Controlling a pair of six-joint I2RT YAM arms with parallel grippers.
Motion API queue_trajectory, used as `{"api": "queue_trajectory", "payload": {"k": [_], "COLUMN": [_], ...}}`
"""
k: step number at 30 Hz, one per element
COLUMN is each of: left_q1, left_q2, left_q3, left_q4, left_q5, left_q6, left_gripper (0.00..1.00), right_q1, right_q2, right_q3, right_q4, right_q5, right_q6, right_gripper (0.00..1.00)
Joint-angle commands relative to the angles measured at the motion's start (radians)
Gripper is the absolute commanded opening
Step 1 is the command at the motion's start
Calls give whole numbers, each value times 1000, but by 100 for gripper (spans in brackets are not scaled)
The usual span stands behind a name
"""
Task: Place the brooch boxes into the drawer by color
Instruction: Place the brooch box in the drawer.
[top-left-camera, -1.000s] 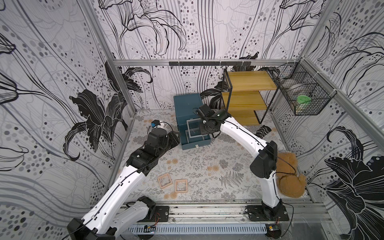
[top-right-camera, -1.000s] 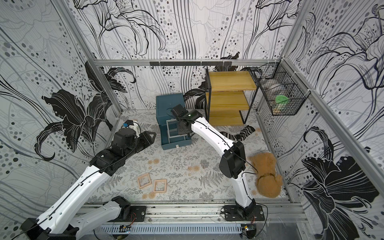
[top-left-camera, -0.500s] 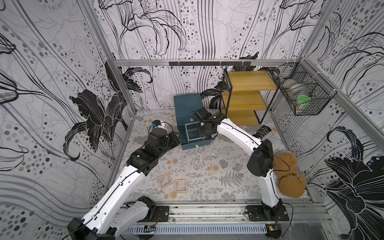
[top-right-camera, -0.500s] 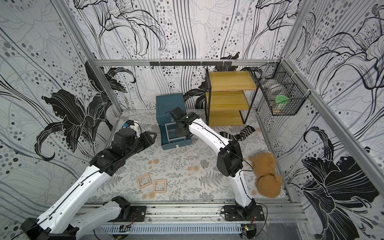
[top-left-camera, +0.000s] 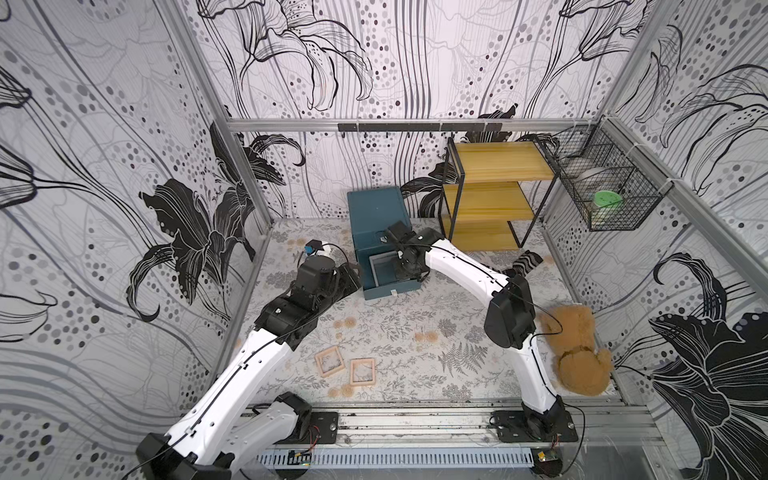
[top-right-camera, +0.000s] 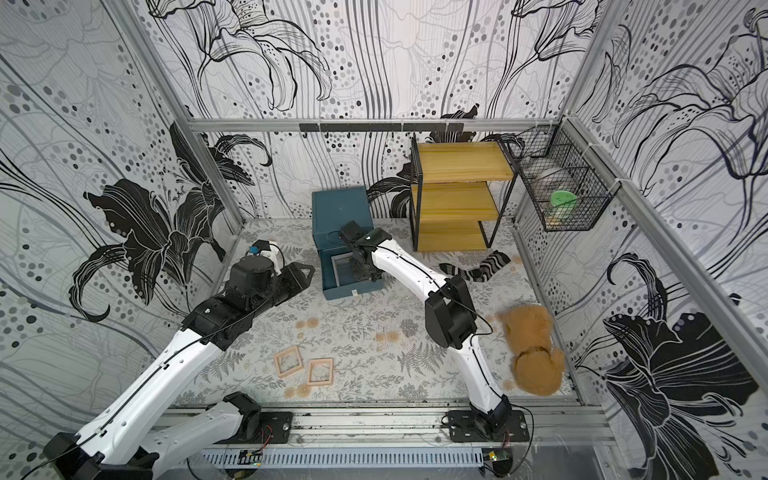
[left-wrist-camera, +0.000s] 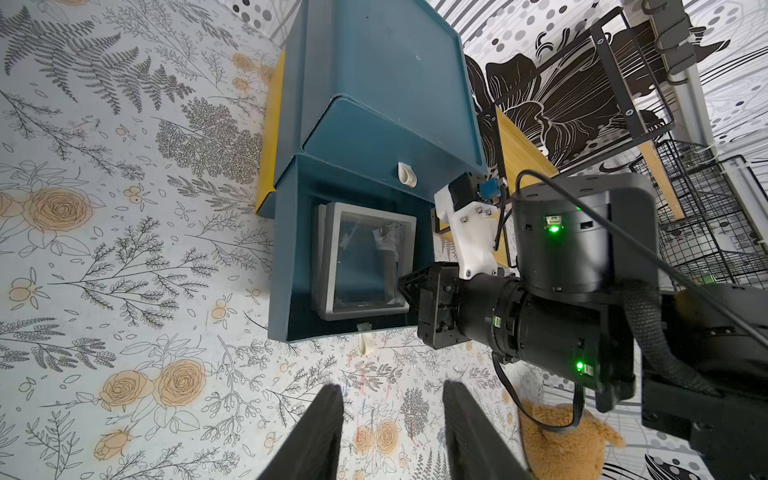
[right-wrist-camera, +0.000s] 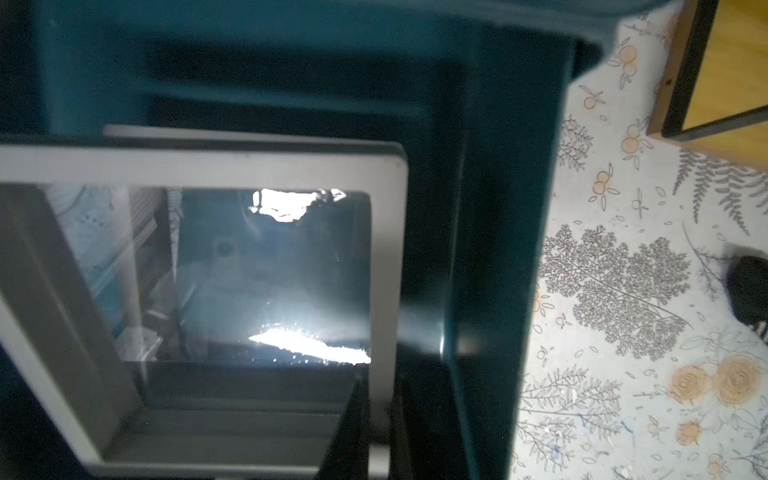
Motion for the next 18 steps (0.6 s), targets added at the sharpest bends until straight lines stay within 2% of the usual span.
{"api": "queue_trajectory", "payload": {"k": [1,7,12,18], "left_q1": [4,5,4,6], "left_q2": [0,2,10,28], "left_q3": [18,20,25,43], "left_q4": [34,35,38,47], "left_q5": [8,11,12,14], "left_q6": [21,22,21,18], "left_gripper": [45,45,45,47], "right_q1": [-9,-14,-14,-14], "right_q2": [27,42,35,15], "right_q3": [52,63,63,71], "right_q4": [-25,-33,-26,-10], "right_q5": [-20,-39,-44,-57], "right_q6": [31,53,58,72], "right_gripper": [0,2,21,28]}}
